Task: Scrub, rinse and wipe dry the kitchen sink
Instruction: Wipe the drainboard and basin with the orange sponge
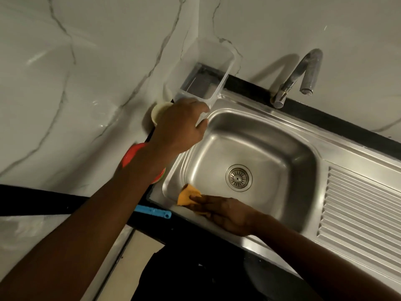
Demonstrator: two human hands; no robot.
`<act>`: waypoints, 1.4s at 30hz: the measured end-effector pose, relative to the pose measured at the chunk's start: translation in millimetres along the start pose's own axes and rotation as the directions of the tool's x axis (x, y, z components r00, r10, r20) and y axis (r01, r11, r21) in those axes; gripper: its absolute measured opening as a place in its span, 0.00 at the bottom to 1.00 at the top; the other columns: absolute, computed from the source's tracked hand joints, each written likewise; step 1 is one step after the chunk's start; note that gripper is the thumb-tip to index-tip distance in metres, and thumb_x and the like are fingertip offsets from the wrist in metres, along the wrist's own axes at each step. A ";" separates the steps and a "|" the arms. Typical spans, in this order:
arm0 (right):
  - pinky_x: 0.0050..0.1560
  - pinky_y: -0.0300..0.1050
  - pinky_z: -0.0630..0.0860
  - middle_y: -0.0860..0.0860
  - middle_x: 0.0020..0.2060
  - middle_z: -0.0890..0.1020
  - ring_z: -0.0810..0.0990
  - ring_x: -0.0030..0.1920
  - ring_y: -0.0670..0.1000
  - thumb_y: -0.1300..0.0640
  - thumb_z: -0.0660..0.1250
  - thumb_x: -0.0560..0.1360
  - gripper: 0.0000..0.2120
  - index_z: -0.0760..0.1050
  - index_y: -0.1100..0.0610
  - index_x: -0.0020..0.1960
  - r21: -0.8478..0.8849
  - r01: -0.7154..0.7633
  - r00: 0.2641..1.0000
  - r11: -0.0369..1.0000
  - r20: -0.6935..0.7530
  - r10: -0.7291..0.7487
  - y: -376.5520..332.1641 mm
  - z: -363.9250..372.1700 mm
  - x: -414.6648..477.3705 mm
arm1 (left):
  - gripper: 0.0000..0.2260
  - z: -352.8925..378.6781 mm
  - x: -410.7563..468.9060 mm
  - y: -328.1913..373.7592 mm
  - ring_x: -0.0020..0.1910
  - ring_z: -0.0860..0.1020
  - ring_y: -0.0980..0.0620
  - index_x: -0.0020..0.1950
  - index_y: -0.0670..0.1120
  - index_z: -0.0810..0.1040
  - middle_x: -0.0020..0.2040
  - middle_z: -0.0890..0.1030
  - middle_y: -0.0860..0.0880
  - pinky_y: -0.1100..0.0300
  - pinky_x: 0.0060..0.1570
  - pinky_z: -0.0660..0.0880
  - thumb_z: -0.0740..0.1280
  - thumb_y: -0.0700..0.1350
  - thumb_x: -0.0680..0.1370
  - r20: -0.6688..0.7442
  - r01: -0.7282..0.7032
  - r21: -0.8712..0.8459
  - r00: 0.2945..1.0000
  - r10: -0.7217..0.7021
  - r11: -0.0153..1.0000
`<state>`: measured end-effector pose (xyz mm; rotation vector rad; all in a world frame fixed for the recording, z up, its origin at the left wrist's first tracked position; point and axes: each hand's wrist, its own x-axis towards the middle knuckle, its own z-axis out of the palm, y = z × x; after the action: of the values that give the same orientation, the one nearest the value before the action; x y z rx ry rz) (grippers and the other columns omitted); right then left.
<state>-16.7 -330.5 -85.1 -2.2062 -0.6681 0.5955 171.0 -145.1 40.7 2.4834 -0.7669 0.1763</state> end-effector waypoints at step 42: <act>0.82 0.44 0.54 0.40 0.82 0.60 0.48 0.84 0.47 0.58 0.61 0.86 0.27 0.60 0.48 0.83 0.020 0.002 0.999 1.000 -0.042 -0.001 -10.7 27.7 -9.8 | 0.10 19.7 -57.3 18.3 0.51 0.84 0.51 0.58 0.46 0.85 0.52 0.87 0.51 0.54 0.52 0.80 0.65 0.46 0.81 0.091 0.089 -0.143 0.993 -0.076 0.986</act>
<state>-43.4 -315.9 -92.0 -2.1930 -0.6392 0.5511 112.7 -140.3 16.8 2.3898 -0.6843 -0.0157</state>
